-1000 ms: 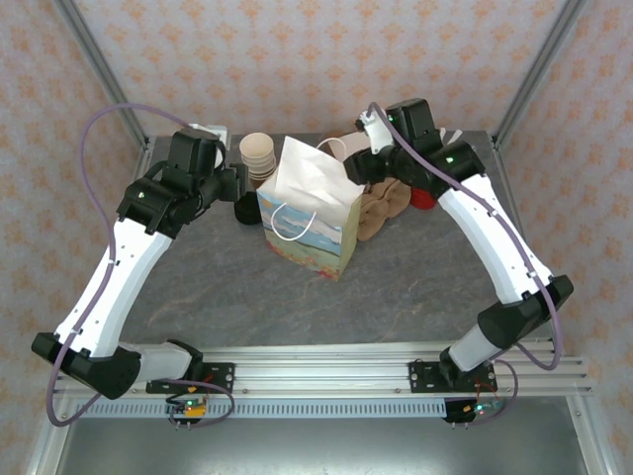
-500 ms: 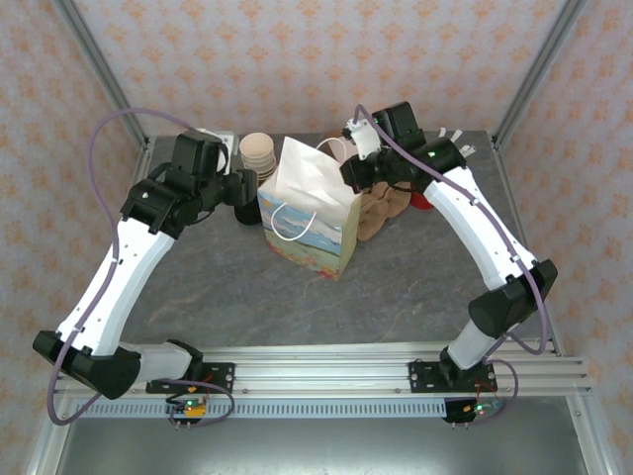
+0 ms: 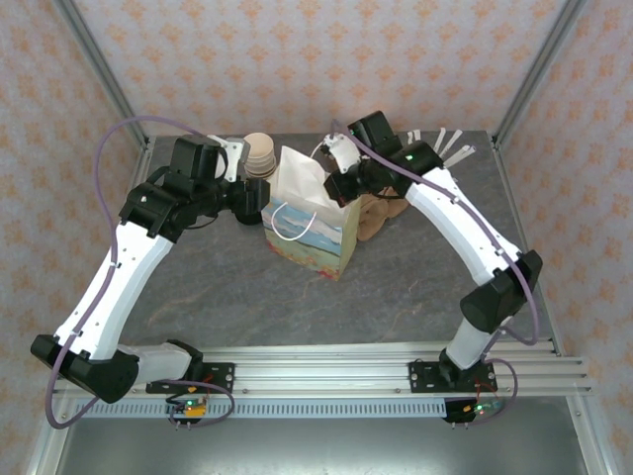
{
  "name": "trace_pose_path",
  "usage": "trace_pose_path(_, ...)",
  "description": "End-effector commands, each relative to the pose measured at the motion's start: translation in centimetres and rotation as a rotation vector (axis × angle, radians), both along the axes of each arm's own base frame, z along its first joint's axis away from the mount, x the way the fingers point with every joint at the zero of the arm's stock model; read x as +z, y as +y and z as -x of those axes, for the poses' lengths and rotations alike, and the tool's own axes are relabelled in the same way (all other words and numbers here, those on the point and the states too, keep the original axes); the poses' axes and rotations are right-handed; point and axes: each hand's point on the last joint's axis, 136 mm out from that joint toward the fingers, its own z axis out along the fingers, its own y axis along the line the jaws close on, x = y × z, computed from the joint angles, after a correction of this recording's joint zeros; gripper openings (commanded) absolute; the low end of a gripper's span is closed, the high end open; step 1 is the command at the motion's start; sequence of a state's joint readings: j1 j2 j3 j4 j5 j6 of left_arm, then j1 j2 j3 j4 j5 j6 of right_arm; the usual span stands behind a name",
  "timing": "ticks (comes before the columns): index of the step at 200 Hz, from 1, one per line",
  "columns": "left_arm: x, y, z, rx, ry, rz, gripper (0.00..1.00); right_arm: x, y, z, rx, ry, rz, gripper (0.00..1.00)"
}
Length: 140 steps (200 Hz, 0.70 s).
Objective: Pack the takeout coffee
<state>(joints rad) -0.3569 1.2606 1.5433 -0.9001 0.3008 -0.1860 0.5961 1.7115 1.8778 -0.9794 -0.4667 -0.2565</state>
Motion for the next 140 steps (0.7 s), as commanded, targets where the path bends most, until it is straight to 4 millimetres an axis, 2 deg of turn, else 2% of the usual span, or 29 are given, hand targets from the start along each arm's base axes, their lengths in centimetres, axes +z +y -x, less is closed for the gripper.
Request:
trace_pose_path(1,0.8,0.2,0.1,-0.002,-0.026,0.017,0.61,0.7,-1.0,0.3,-0.003,-0.027,0.055,0.04)
trace_pose_path(21,0.6,0.3,-0.1,0.005,-0.021,0.004,0.61,2.4,-1.3,0.8,-0.002,-0.071,0.023,0.04)
trace_pose_path(38,0.6,0.3,-0.2,0.007,-0.022,0.002,0.61,2.8,-1.0,1.5,0.021,-0.058,-0.011,0.04)
trace_pose_path(56,0.7,0.4,-0.2,0.009,-0.028,0.0,0.61,1.8,-0.5,2.1,0.049,-0.005,-0.021,0.05)
trace_pose_path(97,0.7,0.4,-0.4,0.011,-0.029,0.001,0.61,-1.3,-0.2,1.0,0.024,0.06,0.033,0.11)
trace_pose_path(117,0.8,0.3,-0.4,0.012,-0.032,0.003,0.61,-1.5,-0.1,0.6,0.011,0.062,0.048,0.15)
trace_pose_path(140,0.7,0.4,-0.5,0.016,-0.033,0.0,0.61,-0.6,-0.1,0.5,0.009,0.048,0.038,0.18)
